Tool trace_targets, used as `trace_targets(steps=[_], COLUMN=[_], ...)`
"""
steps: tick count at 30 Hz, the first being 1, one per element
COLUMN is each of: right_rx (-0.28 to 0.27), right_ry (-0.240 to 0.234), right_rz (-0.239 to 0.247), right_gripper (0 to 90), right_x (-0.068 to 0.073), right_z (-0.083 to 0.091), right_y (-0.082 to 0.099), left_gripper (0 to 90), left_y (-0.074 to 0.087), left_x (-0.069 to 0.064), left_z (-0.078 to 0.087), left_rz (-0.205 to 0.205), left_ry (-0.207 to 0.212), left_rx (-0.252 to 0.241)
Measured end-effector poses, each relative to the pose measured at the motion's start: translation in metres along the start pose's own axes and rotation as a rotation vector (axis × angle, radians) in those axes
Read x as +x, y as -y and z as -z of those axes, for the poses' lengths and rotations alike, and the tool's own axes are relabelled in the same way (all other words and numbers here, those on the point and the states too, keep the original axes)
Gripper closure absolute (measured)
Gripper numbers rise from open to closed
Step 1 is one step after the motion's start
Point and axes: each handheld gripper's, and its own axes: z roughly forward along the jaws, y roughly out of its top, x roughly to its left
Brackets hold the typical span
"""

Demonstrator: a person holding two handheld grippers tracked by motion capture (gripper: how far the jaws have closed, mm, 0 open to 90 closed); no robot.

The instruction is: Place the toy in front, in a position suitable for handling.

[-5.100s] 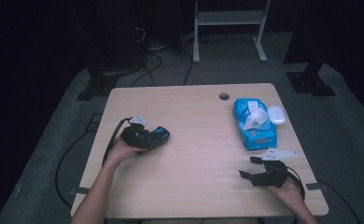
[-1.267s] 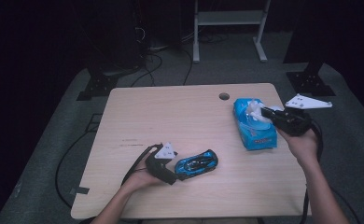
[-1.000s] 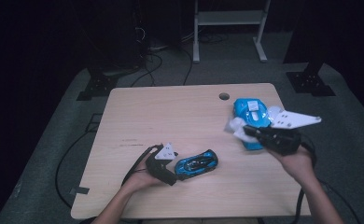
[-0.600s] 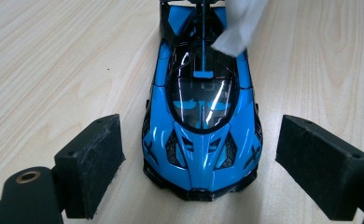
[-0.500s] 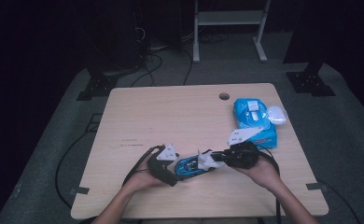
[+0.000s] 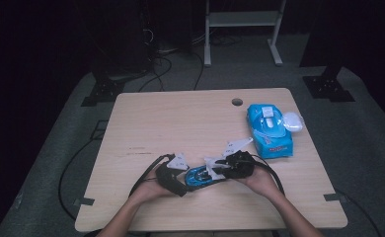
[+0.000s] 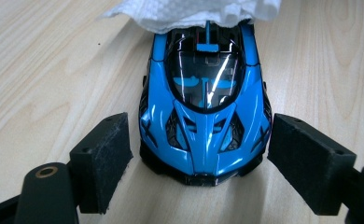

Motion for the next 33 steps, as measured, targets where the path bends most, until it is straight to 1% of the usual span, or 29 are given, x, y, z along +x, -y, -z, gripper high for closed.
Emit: trace_targets(steps=[1, 2, 4, 6, 7, 8, 10, 11, 12, 13, 14, 15, 16, 17, 18, 21, 22, 24, 25, 26, 27, 28, 31, 32, 33], right_rx=[0.003, 0.012, 0.004, -0.002, -0.010, -0.010, -0.033, -0.045, -0.062, -0.071, -0.071, -0.074, -0.070, -0.069, -0.068, -0.059, -0.061, -0.060, -0.059, -0.074, -0.084, -0.091, -0.088, -0.075, -0.050], right_ry=[-0.005, -0.007, 0.005, 0.018, 0.022, 0.022, 0.038, 0.048, 0.057, 0.075, 0.075, 0.100, 0.105, 0.118, 0.129, 0.184, 0.182, 0.131, 0.115, 0.107, 0.073, 0.045, 0.039, 0.056, 0.096], right_rz=[0.003, 0.009, 0.017, 0.016, 0.016, 0.016, 0.016, 0.007, 0.006, 0.005, 0.005, 0.012, 0.004, 0.009, 0.019, 0.058, 0.063, 0.046, 0.047, 0.048, 0.038, 0.018, 0.025, 0.038, 0.064], right_gripper=[62.1, 61.2, 58.6, 58.7, 59.3, 59.3, 64.3, 66.9, 70.5, 74.9, 74.9, 77.5, 78.6, 79.3, 79.8, 81.1, 82.2, 82.3, 82.3, 82.3, 82.3, 82.3, 82.3, 82.3, 82.4], right_x=[0.000, 0.000, 0.002, 0.002, 0.002, 0.002, 0.003, 0.003, 0.003, 0.003, 0.003, 0.002, 0.001, 0.002, 0.004, 0.013, 0.015, 0.019, 0.021, 0.023, 0.022, 0.021, 0.020, 0.020, 0.020], right_z=[-0.002, -0.005, -0.008, -0.011, -0.011, -0.011, -0.010, -0.010, -0.010, -0.009, -0.009, -0.008, -0.006, -0.006, -0.005, -0.004, -0.003, -0.004, -0.007, -0.008, -0.008, -0.009, -0.009, -0.007, -0.005], right_y=[0.001, 0.001, 0.003, 0.005, 0.006, 0.006, 0.010, 0.012, 0.015, 0.017, 0.017, 0.019, 0.020, 0.020, 0.020, 0.019, 0.019, 0.019, 0.019, 0.019, 0.019, 0.018, 0.018, 0.018, 0.019], left_gripper=[19.1, 19.0, 19.0, 19.2, 19.3, 19.3, 19.6, 20.8, 23.1, 23.4, 24.4, 25.2, 25.9, 25.9, 25.9, 25.9, 25.9, 25.8, 25.8, 25.8, 25.8, 25.8, 25.9, 25.9, 25.8], left_y=[0.001, 0.001, 0.001, 0.002, 0.002, 0.002, 0.002, 0.002, 0.002, 0.002, 0.002, 0.001, 0.000, -0.001, -0.001, 0.000, 0.000, 0.000, 0.000, 0.000, 0.000, 0.000, 0.001, 0.001, 0.000], left_x=[0.001, 0.001, 0.001, 0.001, 0.000, 0.000, 0.001, 0.001, 0.001, 0.001, 0.001, -0.001, -0.002, -0.003, -0.003, -0.001, -0.001, -0.001, -0.001, -0.001, -0.001, -0.001, -0.001, -0.001, -0.001], left_z=[0.000, 0.000, -0.001, -0.003, -0.005, -0.005, -0.007, -0.007, -0.006, -0.007, -0.007, -0.007, -0.007, -0.008, -0.008, -0.007, -0.007, -0.008, -0.008, -0.008, -0.008, -0.008, -0.008, -0.008, -0.008], left_rz=[-0.006, -0.006, -0.002, -0.003, -0.007, -0.007, 0.000, 0.000, -0.006, -0.008, -0.008, -0.009, -0.015, -0.014, -0.016, -0.017, -0.017, -0.011, -0.015, -0.012, -0.013, -0.013, -0.012, -0.012, -0.014], left_ry=[-0.008, -0.004, -0.001, -0.003, -0.005, -0.005, 0.005, 0.011, 0.012, 0.009, 0.009, 0.000, -0.004, -0.007, -0.008, -0.003, -0.003, 0.002, 0.002, 0.003, 0.003, 0.003, 0.001, 0.001, 0.001], left_rx=[0.006, 0.006, 0.008, 0.012, 0.028, 0.028, 0.029, 0.023, 0.022, 0.022, 0.022, 0.013, 0.012, 0.013, 0.013, 0.013, 0.013, 0.009, 0.009, 0.008, 0.009, 0.009, 0.002, 0.002, 0.002])
